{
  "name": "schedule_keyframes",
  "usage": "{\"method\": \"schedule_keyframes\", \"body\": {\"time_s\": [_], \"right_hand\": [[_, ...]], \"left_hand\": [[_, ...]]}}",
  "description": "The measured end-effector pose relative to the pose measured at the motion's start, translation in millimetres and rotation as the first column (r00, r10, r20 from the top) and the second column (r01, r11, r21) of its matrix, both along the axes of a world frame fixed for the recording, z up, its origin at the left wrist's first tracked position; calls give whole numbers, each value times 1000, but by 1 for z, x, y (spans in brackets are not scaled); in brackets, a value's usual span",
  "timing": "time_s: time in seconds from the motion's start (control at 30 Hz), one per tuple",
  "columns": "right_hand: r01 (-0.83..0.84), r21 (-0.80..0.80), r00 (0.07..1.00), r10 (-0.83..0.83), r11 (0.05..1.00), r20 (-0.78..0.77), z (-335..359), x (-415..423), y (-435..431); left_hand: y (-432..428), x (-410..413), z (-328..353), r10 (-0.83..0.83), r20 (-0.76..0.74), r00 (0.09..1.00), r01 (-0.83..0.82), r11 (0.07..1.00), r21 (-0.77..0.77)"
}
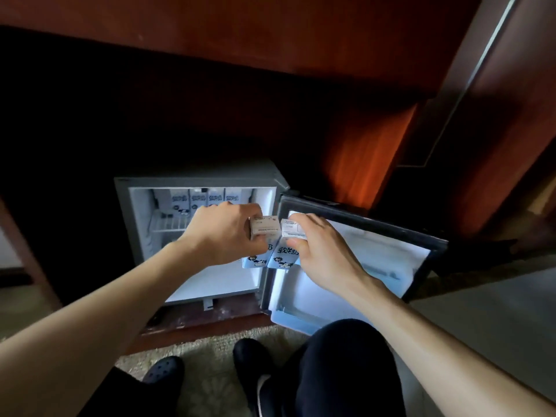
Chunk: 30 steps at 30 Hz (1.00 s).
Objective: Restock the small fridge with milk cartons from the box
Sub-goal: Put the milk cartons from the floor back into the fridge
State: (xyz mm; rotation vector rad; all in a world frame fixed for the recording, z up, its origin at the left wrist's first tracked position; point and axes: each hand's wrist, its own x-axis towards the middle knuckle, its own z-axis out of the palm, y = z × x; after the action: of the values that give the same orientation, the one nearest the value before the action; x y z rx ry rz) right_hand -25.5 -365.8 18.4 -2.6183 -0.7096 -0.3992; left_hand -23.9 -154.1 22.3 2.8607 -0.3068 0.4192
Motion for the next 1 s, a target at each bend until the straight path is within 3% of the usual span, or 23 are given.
{"method": "schedule_keyframes", "body": {"time_s": [0.57, 0.77, 1.0], "right_hand": [[-199, -192, 961, 152, 961, -232, -112, 100, 114], [-218, -204, 943, 152, 954, -298, -153, 133, 135], [-209, -184, 932, 139, 960, -335, -191, 171, 158]], "left_hand": [[101, 63, -112, 148, -249, 957, -137, 989, 58], [117, 87, -149, 179, -298, 938, -158, 983, 91], [141, 119, -187, 219, -332, 917, -226, 974, 18]]}}
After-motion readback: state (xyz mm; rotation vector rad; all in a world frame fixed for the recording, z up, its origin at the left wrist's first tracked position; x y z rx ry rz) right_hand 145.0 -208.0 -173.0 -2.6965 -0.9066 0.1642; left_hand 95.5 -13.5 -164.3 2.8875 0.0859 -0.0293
